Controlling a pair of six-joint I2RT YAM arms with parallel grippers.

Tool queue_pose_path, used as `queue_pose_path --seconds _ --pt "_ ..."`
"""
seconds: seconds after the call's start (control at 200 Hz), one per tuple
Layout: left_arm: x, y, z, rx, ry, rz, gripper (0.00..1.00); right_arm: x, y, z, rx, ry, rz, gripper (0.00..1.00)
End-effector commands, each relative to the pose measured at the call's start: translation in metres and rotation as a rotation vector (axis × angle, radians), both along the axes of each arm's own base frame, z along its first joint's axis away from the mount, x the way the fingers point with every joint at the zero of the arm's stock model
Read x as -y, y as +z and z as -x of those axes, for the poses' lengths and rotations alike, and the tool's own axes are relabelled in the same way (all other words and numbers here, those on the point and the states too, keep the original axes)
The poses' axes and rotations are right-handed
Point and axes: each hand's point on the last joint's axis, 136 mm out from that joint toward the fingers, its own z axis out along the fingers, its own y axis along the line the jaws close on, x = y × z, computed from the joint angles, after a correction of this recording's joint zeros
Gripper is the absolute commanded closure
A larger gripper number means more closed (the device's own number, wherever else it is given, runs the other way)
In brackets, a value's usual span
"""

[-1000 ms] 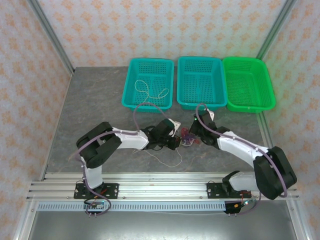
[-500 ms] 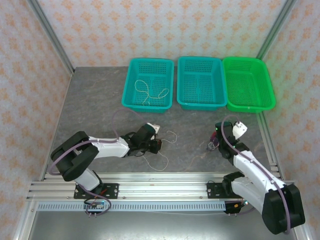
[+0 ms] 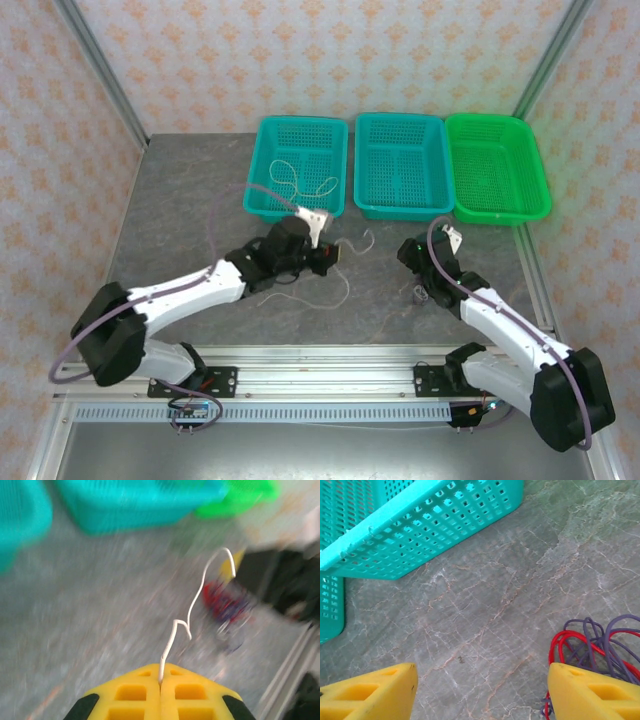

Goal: Untangle the cables

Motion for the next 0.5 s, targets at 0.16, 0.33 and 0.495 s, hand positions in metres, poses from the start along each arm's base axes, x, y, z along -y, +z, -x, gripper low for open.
queue_pose_path --seconds 0.16,0.33,0.495 --pt "-0.049 0.168 -0.063 0.312 0.191 -0.019 1.0 0.003 -0.002 0.003 0.013 -0.043 -0.035 0.28" --pt "-0.06 0.238 -0.103 0.429 0.245 0.001 1.0 0.008 0.0 0.013 0.029 -0.05 -0.041 0.28" --pt "-0.07 0.284 -0.141 0.526 0.31 0.006 1.0 0.011 -0.001 0.021 0.041 -0.055 -0.057 0.28"
